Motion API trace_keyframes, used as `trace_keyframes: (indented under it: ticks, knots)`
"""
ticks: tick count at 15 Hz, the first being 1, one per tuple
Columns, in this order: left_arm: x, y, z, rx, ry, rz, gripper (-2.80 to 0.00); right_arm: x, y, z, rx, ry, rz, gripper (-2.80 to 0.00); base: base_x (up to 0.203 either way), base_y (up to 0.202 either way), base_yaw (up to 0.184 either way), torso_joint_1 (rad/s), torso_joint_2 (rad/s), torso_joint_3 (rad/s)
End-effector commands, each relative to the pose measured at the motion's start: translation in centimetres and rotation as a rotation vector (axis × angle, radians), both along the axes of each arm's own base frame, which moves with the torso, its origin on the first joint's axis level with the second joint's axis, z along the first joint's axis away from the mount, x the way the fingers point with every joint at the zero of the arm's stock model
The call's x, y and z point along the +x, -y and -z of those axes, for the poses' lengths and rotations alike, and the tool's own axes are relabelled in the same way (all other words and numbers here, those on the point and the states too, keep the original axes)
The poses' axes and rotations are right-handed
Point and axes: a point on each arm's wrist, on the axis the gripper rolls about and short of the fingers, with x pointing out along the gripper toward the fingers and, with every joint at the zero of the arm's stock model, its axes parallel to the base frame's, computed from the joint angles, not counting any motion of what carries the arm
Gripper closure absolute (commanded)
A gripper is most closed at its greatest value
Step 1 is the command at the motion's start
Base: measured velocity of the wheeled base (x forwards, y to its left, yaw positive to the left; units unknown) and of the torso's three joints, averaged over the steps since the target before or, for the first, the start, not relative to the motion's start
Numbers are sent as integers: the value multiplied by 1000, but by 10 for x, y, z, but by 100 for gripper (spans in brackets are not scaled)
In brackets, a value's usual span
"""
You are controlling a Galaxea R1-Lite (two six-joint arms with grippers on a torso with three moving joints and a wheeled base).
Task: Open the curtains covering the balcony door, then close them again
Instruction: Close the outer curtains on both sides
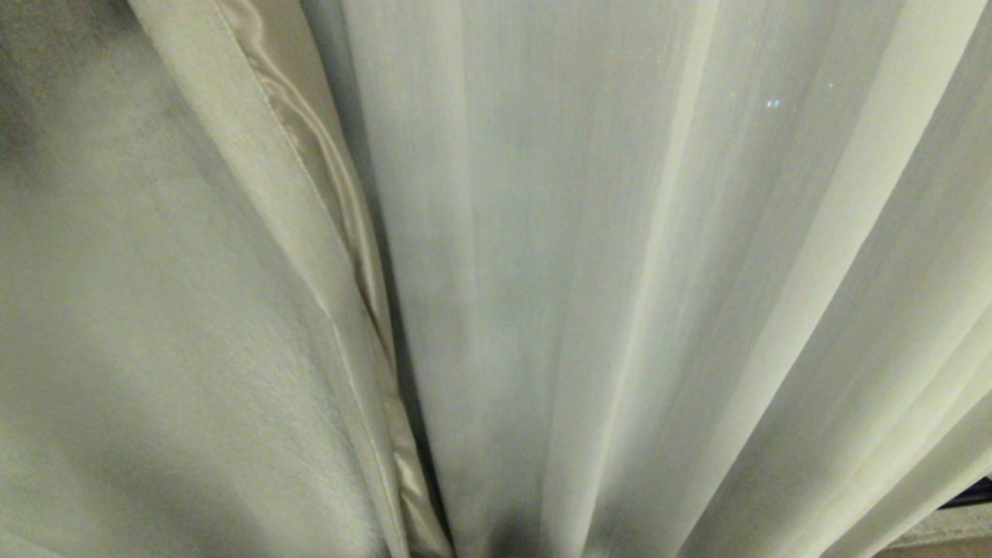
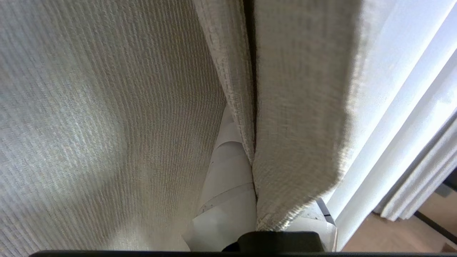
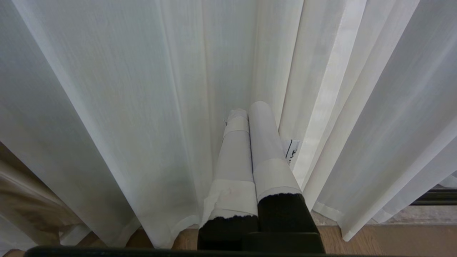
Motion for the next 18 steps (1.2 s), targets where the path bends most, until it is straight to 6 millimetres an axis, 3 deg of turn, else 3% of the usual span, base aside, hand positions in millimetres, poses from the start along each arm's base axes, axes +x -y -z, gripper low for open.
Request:
trace_keyframes:
  ticks: [1, 6, 11, 18]
  knots:
    - [6, 3, 2, 2, -9, 4, 0, 0, 0, 0, 0, 1, 0, 0, 0, 0, 0, 0, 0, 0]
    - [6, 4, 1, -5, -1, -7, 0, 0, 0, 0, 0, 1, 0, 0, 0, 0, 0, 0, 0, 0]
    - [-8, -9, -2, -34, 10, -173, 0, 0, 0, 0, 0, 1, 0, 0, 0, 0, 0, 0, 0, 0]
    - [-12, -54, -8, 3, 66, -475, 0, 0, 0, 0, 0, 1, 0, 0, 0, 0, 0, 0, 0, 0]
